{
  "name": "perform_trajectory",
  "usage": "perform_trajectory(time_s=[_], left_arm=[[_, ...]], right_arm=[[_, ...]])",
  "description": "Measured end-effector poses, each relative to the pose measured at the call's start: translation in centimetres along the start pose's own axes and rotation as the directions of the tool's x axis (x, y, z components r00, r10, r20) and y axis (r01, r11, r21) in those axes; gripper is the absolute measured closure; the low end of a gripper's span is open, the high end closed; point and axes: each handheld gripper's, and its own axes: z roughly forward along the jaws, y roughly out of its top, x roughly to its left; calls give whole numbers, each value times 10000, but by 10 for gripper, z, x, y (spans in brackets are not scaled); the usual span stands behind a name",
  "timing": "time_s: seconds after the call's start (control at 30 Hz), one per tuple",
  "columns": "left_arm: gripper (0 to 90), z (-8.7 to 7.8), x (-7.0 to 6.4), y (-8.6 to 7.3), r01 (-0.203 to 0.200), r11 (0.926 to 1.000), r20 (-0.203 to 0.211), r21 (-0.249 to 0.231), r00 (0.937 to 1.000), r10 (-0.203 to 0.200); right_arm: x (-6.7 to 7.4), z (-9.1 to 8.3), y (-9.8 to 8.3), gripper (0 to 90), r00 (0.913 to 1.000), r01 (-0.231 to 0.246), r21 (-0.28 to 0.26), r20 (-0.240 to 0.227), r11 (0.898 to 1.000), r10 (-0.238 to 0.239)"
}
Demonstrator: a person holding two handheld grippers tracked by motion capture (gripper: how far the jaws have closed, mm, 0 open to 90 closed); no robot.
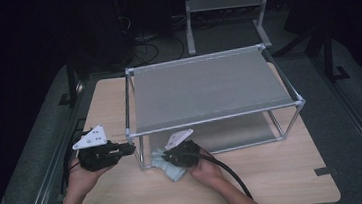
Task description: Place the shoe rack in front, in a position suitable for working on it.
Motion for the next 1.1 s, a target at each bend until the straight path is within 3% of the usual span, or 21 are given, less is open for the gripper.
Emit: perform_trajectory(time_s=[0.07, 0.1, 0.2, 0.23, 0.27, 0.37, 0.4, 0.5, 0.57, 0.67, 0.8, 0.87, 0.9, 0.97, 1.1], left_arm=[[813, 1, 0, 0, 3, 10000, 21, -77, 10000, -3], [813, 1, 0, 0, 3, 10000, 21, -77, 10000, -3], [813, 2, 0, 0, 3, 10000, -7, -82, 10000, -4], [813, 2, 0, 0, 6, 10000, -21, -80, 10000, -6], [814, 1, -1, 0, 50, 10000, -64, -87, 10000, -50], [814, 1, 0, -1, 87, 9999, -99, -117, 9999, -88], [814, 1, 0, -1, 61, 9999, -98, -123, 9999, -62], [814, 2, 0, -1, 68, 9999, -27, -145, 10000, -68], [814, 2, 0, 0, 83, 9999, -43, -118, 10000, -83], [814, 1, 0, 0, 102, 9999, -144, -106, 9998, -104], [815, 0, 2, -2, 198, 9997, -197, -129, 9996, -201], [815, 0, 2, -2, 190, 9997, -190, -156, 9996, -193], [816, 1, 2, -2, 193, 9997, -188, -176, 9996, -197], [815, 1, 2, -1, 160, 9997, -218, -175, 9996, -164], [815, -1, 3, -2, 255, 9996, -335, -129, 9991, -259]], right_arm=[[-10, -4, -4, 829, 9991, -124, -90, 395, 9999, 127], [-10, -3, -4, 829, 9987, -342, -89, 383, 9994, 345], [7, 14, 3, 825, 9960, -821, 28, 367, 9966, 819], [7, 14, 3, 825, 9960, -821, 28, 367, 9966, 819], [16, 28, 11, 823, 9973, -518, -121, 519, 9986, 524], [19, 32, 15, 825, 9961, -396, 24, 790, 9992, 393], [13, 27, 11, 826, 9935, -451, 207, 1054, 9988, 427], [-3, 14, -4, 827, 9859, -1058, -18, 1301, 9944, 1052], [-3, 15, -1, 827, 9839, -1266, -66, 1260, 9919, 1264], [9, 31, 12, 824, 9871, -1464, -17, 660, 9892, 1461], [9, 36, 16, 825, 9883, -1318, 55, 783, 9913, 1310], [0, 25, 6, 827, 9823, -1319, 142, 1362, 9912, 1288], [-2, 21, 3, 827, 9773, -1616, 125, 1408, 9868, 1582], [-3, 21, 2, 826, 9741, -1821, 48, 1376, 9833, 1797], [11, 37, 13, 821, 9821, -1587, -201, 993, 9871, 1599]])
